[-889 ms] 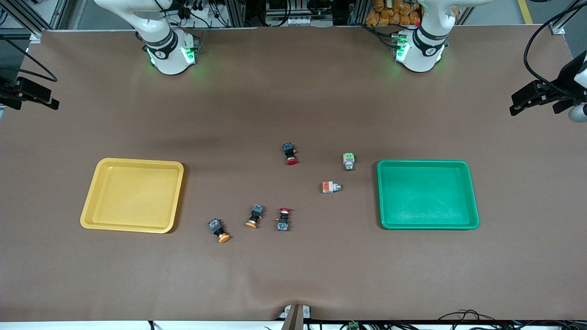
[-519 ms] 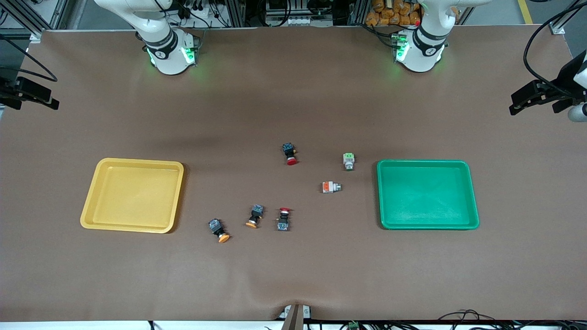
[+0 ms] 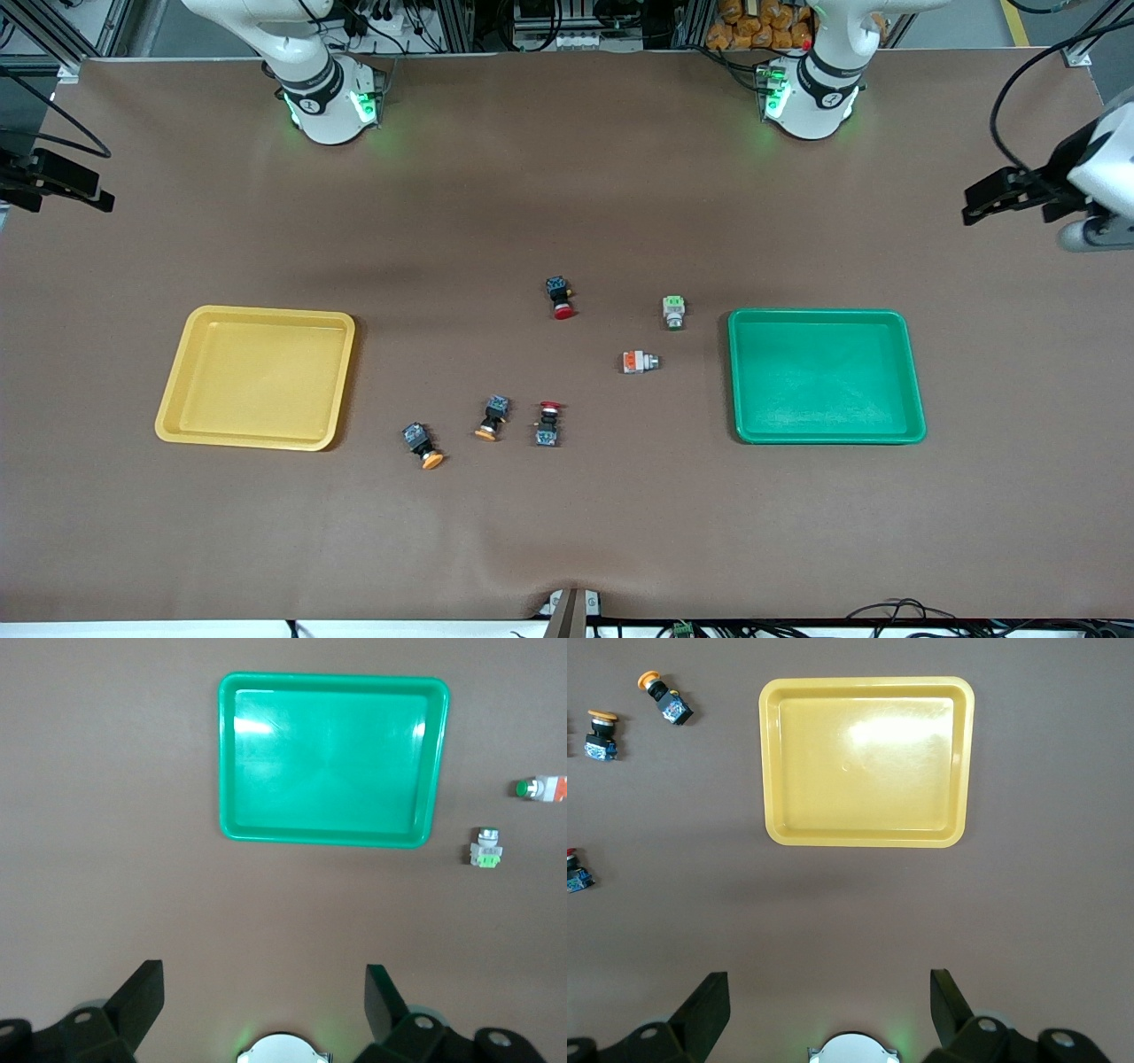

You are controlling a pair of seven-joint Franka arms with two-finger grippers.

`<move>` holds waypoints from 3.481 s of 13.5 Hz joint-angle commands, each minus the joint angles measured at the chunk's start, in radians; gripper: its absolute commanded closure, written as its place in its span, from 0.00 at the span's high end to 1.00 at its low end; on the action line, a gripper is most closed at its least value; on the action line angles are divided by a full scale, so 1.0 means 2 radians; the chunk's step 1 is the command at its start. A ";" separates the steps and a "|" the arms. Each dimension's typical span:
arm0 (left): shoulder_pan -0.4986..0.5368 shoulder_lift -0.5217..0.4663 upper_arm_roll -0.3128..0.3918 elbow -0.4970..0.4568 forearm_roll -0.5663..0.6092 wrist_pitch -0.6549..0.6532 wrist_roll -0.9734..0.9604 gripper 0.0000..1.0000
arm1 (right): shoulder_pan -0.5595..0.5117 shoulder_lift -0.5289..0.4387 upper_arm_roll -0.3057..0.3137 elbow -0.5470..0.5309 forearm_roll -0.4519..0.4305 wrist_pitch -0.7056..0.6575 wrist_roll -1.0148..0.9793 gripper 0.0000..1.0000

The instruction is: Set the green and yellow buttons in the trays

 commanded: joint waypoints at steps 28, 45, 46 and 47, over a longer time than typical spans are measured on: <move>-0.087 0.144 -0.179 -0.269 0.054 0.427 -0.345 1.00 | -0.018 0.008 0.001 -0.003 -0.007 -0.029 0.008 1.00; -0.087 0.234 -0.179 -0.266 0.122 0.550 -0.350 0.00 | 0.021 0.058 0.004 0.007 -0.001 0.036 0.034 1.00; -0.086 0.223 -0.180 -0.255 0.123 0.515 -0.348 0.00 | 0.023 0.075 0.004 0.008 -0.001 0.056 0.059 1.00; -0.085 0.211 -0.181 -0.242 0.123 0.478 -0.345 0.00 | 0.024 0.089 0.004 0.009 -0.004 0.074 0.086 1.00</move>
